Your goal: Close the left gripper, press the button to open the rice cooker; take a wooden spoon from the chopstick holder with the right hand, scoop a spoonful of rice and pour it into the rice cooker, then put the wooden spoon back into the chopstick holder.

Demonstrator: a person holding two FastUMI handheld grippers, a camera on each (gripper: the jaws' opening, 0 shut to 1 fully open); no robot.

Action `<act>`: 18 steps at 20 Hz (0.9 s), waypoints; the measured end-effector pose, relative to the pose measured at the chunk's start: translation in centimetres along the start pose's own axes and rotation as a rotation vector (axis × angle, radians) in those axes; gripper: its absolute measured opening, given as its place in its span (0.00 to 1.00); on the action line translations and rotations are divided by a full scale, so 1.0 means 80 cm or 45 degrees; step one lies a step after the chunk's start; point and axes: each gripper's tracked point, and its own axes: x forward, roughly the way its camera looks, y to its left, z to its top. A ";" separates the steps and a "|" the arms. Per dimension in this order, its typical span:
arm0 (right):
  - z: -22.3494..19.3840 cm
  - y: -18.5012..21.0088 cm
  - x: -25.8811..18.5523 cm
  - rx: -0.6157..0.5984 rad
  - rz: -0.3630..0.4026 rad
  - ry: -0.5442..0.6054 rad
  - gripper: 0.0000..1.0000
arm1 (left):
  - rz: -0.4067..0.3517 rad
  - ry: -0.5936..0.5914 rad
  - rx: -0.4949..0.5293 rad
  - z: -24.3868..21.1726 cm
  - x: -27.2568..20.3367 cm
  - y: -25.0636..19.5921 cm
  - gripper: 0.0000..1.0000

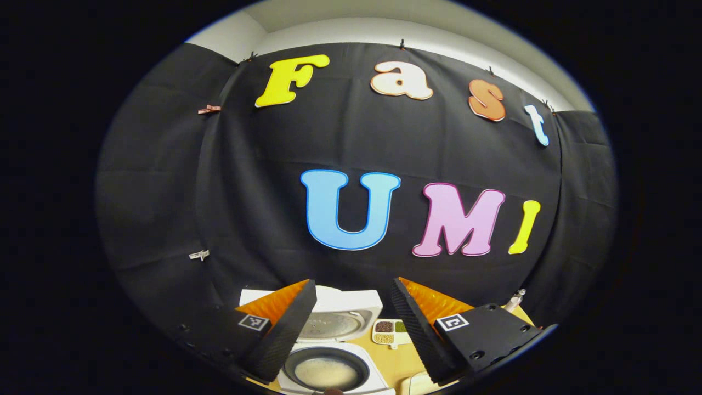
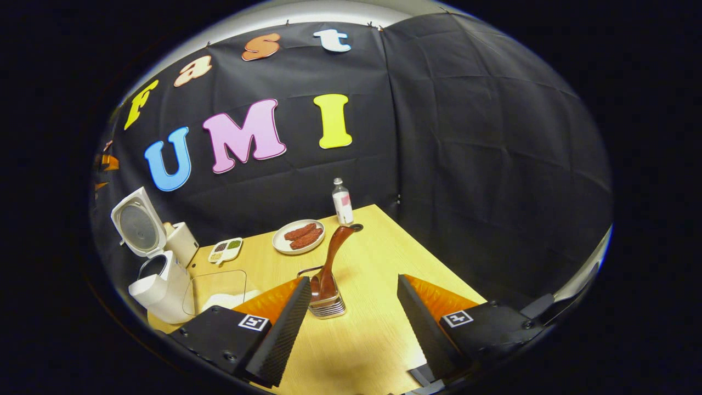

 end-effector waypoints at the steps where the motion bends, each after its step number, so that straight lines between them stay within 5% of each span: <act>1: 0.004 0.003 -0.003 -0.013 -0.005 -0.012 0.99 | 0.014 0.026 0.010 -0.004 0.017 0.012 0.95; 10: 0.035 0.048 -0.042 -0.111 0.008 -0.096 0.99 | 0.022 0.192 -0.066 -0.040 0.157 0.082 0.95; 18: 0.021 0.060 -0.044 -0.118 0.046 -0.078 0.99 | 0.066 0.415 -0.041 -0.116 0.181 0.083 0.94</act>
